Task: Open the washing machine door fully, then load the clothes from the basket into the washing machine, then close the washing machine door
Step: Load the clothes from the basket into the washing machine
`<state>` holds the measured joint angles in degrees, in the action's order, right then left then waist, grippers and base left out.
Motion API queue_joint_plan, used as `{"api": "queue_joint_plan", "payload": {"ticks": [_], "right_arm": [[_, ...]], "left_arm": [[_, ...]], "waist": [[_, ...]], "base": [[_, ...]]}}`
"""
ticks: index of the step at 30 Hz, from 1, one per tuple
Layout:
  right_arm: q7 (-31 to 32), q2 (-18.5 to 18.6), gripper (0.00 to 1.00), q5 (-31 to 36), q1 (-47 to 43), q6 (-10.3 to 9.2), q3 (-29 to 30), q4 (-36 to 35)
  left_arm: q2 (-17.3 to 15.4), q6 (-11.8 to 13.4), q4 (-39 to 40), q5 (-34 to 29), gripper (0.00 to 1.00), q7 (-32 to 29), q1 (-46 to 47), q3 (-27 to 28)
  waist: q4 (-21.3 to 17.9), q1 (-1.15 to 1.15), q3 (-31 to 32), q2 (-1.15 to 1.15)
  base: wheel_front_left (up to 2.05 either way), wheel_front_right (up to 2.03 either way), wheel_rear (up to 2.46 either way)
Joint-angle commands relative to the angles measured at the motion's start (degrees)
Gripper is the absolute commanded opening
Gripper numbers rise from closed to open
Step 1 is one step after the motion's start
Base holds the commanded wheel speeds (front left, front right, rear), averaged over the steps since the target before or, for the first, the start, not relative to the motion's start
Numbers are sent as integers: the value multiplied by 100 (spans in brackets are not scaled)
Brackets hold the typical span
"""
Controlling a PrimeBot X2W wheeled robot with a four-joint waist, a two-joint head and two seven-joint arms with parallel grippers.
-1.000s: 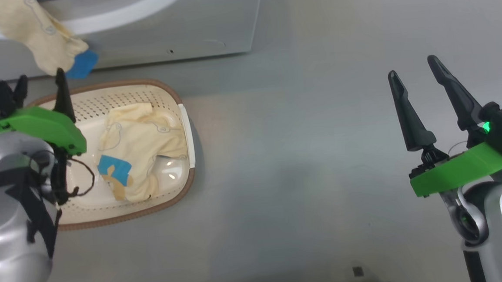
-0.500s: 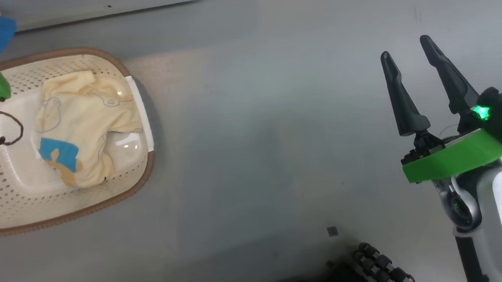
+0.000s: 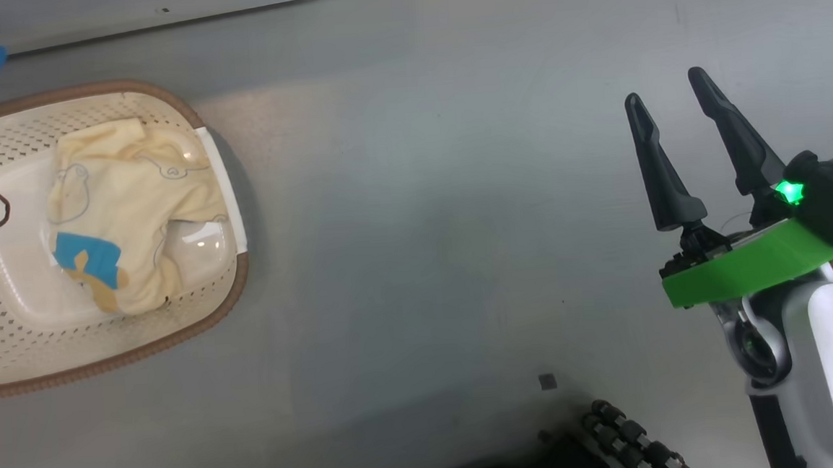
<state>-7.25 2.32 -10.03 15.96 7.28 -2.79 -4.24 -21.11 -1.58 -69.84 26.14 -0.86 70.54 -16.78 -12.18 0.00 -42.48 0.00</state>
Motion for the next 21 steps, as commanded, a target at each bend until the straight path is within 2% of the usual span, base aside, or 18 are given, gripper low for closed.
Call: {"api": "queue_joint_plan", "payload": {"ticks": [1,8,12,14,17,21], "right_arm": [[-51,56,100,-32,21,21,-75,-139],[-29,56,100,1,12,21,8,-123],[-9,56,100,5,0,21,27,-118],[2,56,100,4,-9,21,44,-115],[18,56,100,-10,-20,21,56,-118],[22,56,100,-52,-22,21,45,-124]], "left_arm": [[-308,-45,60,-5,0,-69,134,81],[-222,-493,-19,-19,0,-928,394,-233],[-208,-582,242,43,0,-1470,562,-509],[-183,-587,665,192,0,-1893,527,-861],[-442,-589,1525,660,0,-2468,486,-1289],[-1104,-590,2796,1416,0,-3148,534,-1555]], "waist": [[23,0,11,0],[254,0,140,0],[396,0,255,0],[469,0,316,0],[551,0,376,0],[594,0,388,0]], "base": [[0,0,0],[0,0,0],[0,0,0],[0,0,0],[0,0,0],[0,0,0]]}}
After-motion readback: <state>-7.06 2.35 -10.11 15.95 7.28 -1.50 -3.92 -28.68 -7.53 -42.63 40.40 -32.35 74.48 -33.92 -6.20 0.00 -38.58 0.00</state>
